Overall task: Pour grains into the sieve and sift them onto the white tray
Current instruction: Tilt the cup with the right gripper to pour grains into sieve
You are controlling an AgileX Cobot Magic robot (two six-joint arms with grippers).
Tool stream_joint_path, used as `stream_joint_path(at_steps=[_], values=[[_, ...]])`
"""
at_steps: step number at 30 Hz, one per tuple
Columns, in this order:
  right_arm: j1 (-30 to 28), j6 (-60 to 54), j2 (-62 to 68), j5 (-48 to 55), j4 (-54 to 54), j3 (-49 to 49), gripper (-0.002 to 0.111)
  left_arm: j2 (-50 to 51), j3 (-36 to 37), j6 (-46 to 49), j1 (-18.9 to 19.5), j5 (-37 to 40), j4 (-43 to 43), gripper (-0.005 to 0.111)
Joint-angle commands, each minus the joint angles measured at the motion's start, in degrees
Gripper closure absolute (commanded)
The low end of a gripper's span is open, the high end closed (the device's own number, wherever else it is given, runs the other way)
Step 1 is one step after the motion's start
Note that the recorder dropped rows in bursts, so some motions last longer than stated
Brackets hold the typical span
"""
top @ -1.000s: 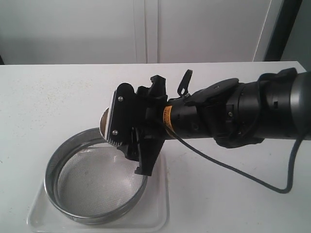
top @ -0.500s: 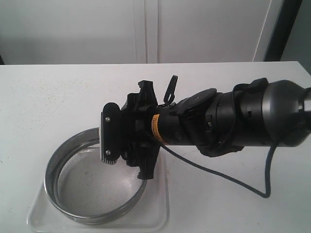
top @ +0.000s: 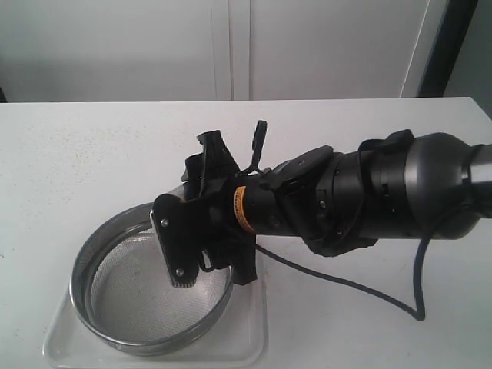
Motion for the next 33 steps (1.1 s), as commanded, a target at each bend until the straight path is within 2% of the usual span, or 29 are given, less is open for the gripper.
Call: stream_joint_path(at_steps=[1,33], values=[[0.81,-2.06,-0.29,1.43,-0.13,-0.71,0.108,-0.26,0.36,-0.06,-0.34,0.5,0.0,0.107],[5.15,-2.46,4.75,10.16,-7.48,-3.47,0.108,-0.26,0.36,-0.06,-0.34,0.5,0.0,0.107]])
